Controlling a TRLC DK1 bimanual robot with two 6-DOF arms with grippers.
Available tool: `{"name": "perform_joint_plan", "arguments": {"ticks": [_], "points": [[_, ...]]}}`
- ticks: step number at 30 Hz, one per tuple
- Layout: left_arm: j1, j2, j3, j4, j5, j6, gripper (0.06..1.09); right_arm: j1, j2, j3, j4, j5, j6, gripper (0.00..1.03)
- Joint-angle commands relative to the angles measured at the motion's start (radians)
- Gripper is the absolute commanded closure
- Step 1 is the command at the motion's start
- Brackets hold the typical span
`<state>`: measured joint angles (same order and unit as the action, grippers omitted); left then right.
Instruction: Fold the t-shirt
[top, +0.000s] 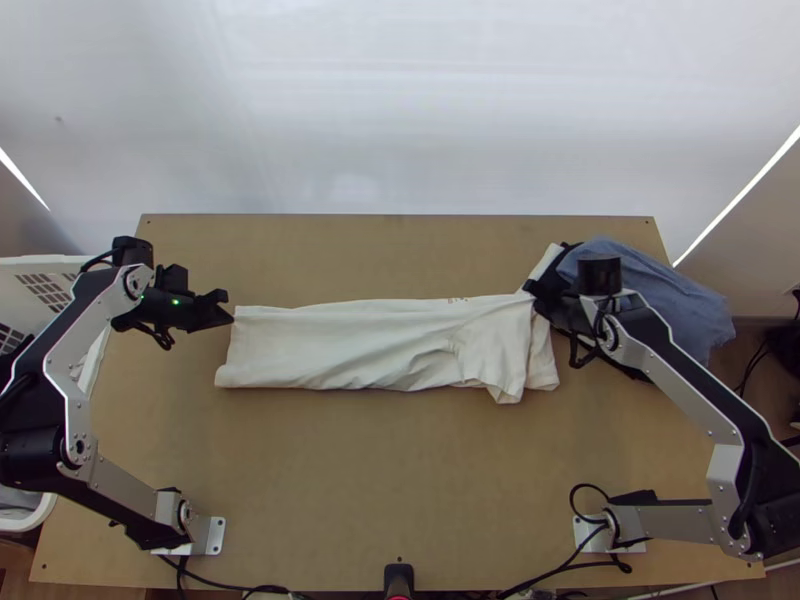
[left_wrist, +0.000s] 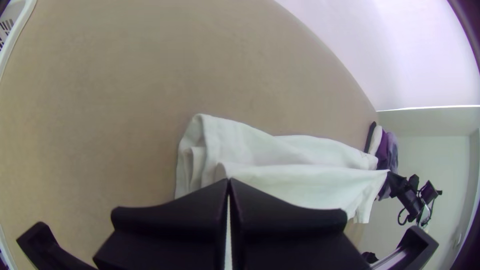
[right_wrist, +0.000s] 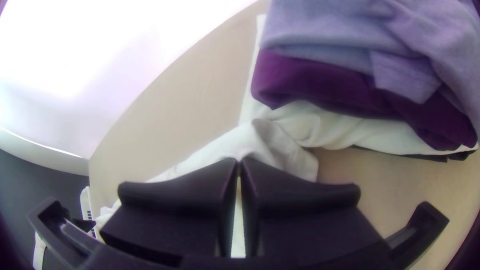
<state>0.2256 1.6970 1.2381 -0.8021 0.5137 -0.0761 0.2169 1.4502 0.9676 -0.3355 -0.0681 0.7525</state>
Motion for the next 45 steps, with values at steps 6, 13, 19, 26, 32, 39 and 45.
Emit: {"name": "perform_joint_plan", "arguments": {"ticks": [6, 13, 19, 26, 32, 39, 45], "points": [[-0.046, 0.006, 0.004, 0.009, -0.023, -0.031, 1.05, 0.093, 0.084, -0.003, 0.122, 0.102, 0.002, 1.00], [-0.037, 0.030, 0.001, 0.026, -0.098, -0.036, 1.05, 0.084, 0.136, -0.004, 0.128, 0.220, 0.002, 1.00], [0.004, 0.030, -0.006, 0.027, -0.101, -0.036, 1.05, 0.072, 0.107, 0.010, 0.107, 0.232, 0.031, 0.67], [0.041, -0.017, -0.032, 0.076, -0.112, -0.021, 0.55, 0.093, 0.026, 0.034, 0.098, 0.232, 0.010, 0.15], [0.093, -0.073, -0.026, 0.110, -0.110, -0.054, 0.10, 0.151, -0.067, 0.137, 0.029, 0.225, 0.019, 0.13], [0.153, -0.071, -0.045, 0.026, -0.107, 0.019, 0.10, 0.323, 0.010, 0.237, -0.069, 0.136, 0.111, 0.04], [0.192, -0.054, -0.094, 0.014, 0.052, 0.053, 0.10, 0.377, 0.180, 0.263, -0.085, -0.136, 0.211, 0.04]]}}
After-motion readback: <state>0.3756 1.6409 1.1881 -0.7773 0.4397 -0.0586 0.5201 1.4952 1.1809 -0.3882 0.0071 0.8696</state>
